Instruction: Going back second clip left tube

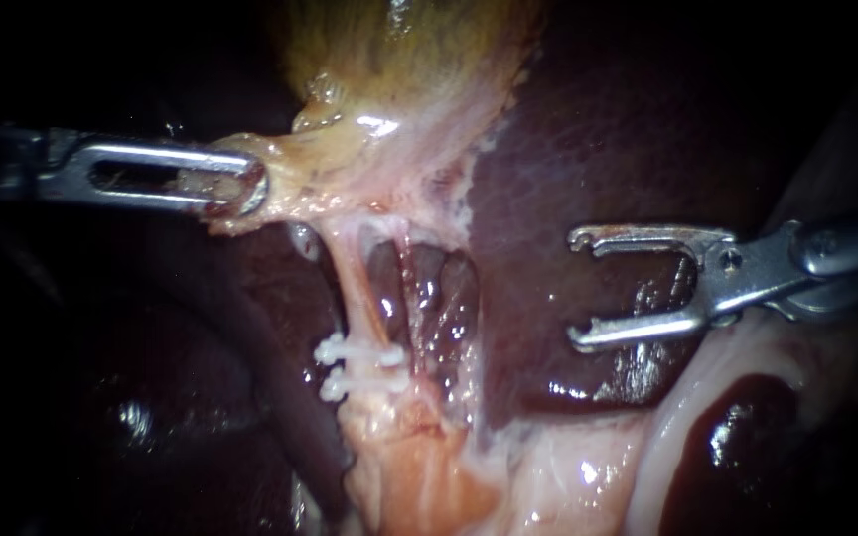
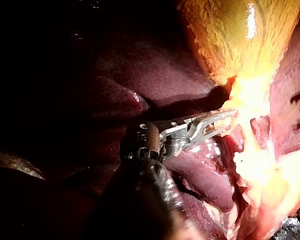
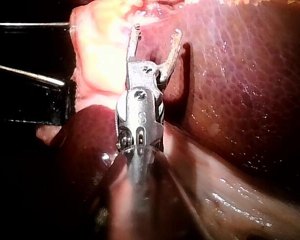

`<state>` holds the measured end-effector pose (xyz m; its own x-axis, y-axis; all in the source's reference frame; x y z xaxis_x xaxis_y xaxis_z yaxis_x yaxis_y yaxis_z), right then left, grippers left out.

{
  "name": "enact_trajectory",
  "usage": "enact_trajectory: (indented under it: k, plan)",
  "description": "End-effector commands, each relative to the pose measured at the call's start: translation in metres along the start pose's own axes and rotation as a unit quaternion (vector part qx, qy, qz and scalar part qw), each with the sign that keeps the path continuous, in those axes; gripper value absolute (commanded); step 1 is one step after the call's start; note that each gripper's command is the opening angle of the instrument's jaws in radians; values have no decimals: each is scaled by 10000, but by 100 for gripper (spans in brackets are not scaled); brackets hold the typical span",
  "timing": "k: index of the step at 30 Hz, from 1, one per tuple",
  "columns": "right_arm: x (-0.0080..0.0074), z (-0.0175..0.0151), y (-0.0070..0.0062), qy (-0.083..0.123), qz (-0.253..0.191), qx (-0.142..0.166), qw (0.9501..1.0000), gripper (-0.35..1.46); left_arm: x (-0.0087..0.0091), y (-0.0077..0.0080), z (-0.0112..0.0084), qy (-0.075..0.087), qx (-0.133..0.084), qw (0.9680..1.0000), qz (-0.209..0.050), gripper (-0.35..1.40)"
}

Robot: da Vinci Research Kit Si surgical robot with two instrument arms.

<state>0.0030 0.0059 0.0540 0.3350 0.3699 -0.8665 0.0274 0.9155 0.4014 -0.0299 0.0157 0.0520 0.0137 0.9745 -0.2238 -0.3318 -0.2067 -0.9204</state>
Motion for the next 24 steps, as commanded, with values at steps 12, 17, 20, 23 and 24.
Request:
enact_trajectory:
  k: [12,17,20,23,24]
  plan:
    - [-1,1,0,6,2,30,10000,50,-15,-21,53,-26,-41,10000,74,-35]
    - [-1,1,-1,6,1,32,10000,50,-18,-27,61,-31,-49,9999,92,-35]
    - [0,1,-1,12,1,64,10000,50,-17,-27,59,-35,-54,9999,91,-35]
    - [2,3,-4,24,-2,124,9999,50,-17,-27,55,-45,-64,9999,89,-35]
    - [3,5,-6,30,-6,155,9999,50,-16,-27,53,-50,-69,9999,87,-35]
